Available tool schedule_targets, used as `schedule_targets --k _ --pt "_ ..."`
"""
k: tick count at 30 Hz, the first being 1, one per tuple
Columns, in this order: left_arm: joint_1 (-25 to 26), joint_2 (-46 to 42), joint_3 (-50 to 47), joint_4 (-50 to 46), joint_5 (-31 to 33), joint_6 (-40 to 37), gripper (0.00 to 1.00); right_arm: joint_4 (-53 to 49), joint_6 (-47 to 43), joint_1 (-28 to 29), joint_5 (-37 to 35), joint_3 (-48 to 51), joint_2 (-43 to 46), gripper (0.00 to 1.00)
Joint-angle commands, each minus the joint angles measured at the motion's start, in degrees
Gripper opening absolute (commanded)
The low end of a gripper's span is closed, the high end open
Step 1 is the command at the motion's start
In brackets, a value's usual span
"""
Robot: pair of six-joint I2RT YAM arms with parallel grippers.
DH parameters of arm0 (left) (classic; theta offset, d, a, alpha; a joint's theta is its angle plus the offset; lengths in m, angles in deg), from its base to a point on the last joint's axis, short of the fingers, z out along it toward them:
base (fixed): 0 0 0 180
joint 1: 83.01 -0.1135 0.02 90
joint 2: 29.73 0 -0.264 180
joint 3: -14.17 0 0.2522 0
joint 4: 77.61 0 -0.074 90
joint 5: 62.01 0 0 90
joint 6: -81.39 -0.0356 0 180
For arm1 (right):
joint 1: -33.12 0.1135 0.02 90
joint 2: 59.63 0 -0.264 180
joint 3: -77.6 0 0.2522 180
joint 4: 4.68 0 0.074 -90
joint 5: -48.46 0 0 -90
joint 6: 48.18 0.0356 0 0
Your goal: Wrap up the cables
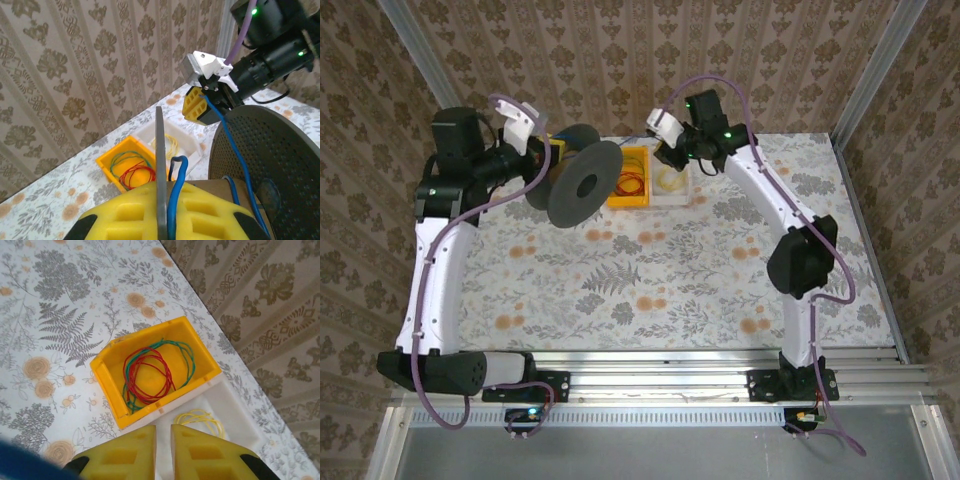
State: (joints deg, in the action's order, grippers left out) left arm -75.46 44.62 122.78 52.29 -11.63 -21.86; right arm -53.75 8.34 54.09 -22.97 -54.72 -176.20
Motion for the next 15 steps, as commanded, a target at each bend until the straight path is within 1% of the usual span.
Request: schedule_targets --k 1,6,11,15 --pt "-1.96 -3.32 0.27 5.82 -10.05 4.28 0.00 7.01 4.97 -2.18 3.40 4.89 4.00 0.17" --pt "-4.51 -4.55 -1.44 9.83 -12.53 7.38 0.00 9.34 6.27 -3.22 4.84 10.67 6.17 0.17" --pt "-7.18 -5.24 -1.45 12.09 -14.67 9.45 0.00 12.08 7.47 -4.39 6.07 16.03 8.32 0.26" --pt "-8.36 -5.44 -1.32 13.17 -15.79 10.69 0.00 13.72 8.71 -5.47 8.10 19.03 9.47 0.26"
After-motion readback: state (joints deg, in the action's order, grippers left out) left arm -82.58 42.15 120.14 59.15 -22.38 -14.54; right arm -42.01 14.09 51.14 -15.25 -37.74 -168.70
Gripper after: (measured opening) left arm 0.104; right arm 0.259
